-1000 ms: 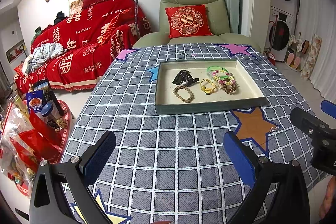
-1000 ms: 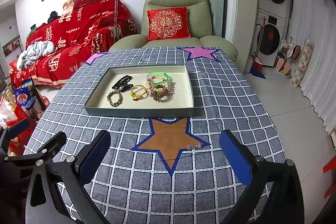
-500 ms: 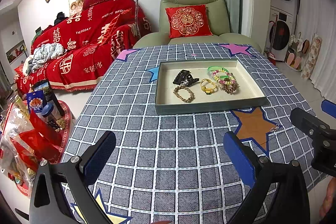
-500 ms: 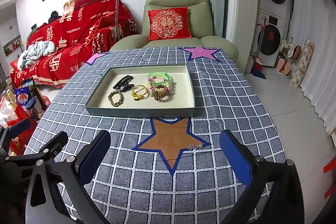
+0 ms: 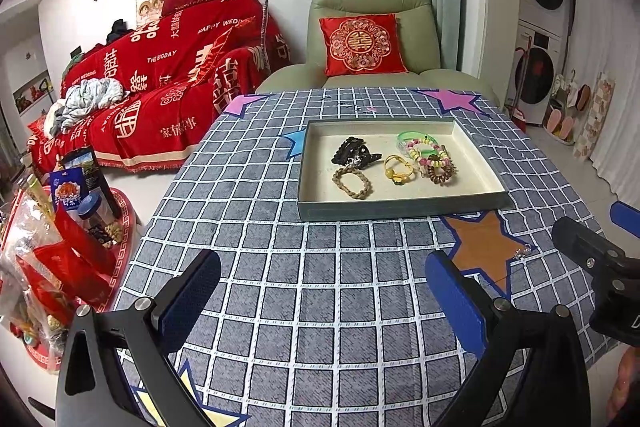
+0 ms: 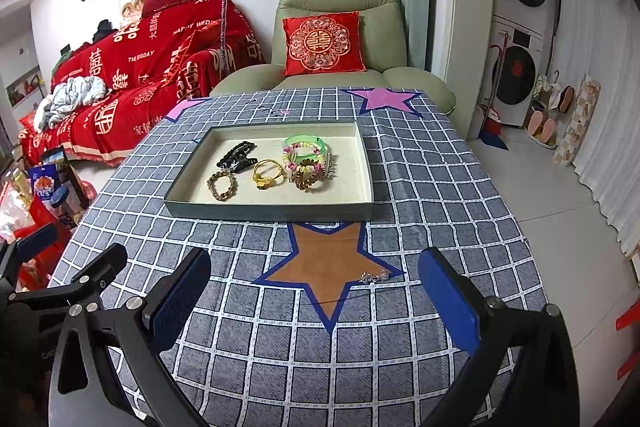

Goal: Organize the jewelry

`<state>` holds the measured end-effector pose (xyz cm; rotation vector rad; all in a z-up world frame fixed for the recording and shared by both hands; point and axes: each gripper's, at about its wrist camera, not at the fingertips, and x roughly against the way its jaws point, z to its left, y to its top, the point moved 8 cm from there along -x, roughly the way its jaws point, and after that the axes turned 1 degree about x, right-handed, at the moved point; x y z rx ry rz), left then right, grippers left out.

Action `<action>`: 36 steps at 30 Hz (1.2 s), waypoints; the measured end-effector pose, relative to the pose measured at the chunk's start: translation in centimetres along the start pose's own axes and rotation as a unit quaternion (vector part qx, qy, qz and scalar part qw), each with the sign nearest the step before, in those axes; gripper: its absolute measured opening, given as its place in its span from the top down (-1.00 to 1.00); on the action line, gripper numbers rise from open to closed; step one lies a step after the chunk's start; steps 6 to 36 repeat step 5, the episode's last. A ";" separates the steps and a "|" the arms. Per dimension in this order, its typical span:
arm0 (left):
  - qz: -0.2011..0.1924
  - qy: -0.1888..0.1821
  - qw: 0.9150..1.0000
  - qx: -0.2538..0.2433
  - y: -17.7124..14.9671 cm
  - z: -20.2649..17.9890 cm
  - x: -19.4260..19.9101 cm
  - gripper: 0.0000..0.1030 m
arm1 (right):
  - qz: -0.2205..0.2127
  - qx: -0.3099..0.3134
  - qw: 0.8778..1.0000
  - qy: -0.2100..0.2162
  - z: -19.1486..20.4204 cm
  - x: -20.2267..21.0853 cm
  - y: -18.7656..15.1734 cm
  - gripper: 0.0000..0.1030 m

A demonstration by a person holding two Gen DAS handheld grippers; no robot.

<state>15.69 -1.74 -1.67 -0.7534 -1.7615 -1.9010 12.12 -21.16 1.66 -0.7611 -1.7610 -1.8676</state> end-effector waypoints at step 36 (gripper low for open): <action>0.002 -0.005 1.000 -0.004 0.0 -0.3 -0.1 -1.00 | 0.000 0.000 1.000 0.000 0.0 0.0 0.0 -1.00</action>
